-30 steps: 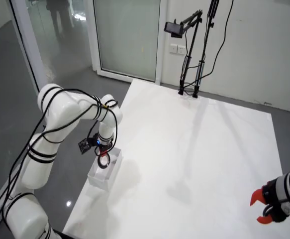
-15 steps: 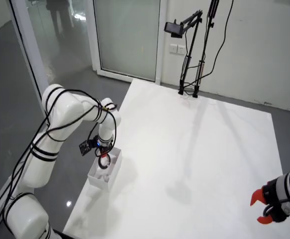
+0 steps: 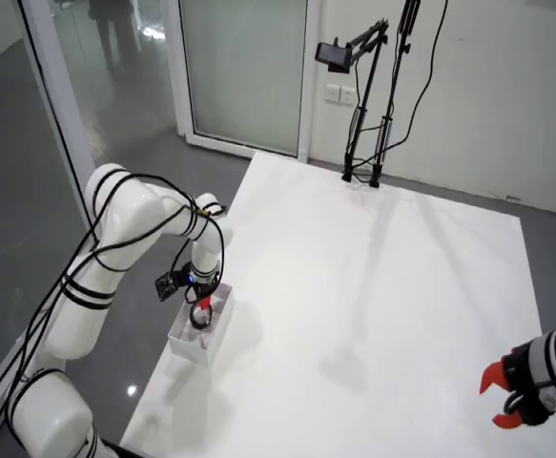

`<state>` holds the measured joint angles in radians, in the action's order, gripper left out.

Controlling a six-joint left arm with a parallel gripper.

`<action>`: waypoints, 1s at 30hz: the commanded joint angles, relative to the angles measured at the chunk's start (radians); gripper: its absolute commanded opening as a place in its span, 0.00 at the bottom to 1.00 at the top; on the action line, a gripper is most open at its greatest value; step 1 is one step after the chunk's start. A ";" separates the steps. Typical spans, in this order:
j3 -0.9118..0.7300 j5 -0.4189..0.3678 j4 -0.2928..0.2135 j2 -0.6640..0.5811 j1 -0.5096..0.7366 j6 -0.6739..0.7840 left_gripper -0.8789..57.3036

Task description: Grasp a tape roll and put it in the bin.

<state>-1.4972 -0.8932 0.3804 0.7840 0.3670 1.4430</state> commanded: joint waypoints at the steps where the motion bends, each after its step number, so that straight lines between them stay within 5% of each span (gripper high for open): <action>1: 0.000 0.027 -0.006 0.014 0.018 -0.001 0.37; 3: 0.000 0.022 -0.014 0.014 0.021 -0.001 0.31; 7: 0.002 0.014 -0.029 0.004 0.047 -0.001 0.00; 20: 0.003 -0.164 0.008 -0.307 0.193 -0.001 0.00; 30: 0.005 -0.280 0.009 -0.546 0.432 -0.001 0.00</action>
<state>-1.4955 -0.9981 0.3756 0.5794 0.5109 1.4419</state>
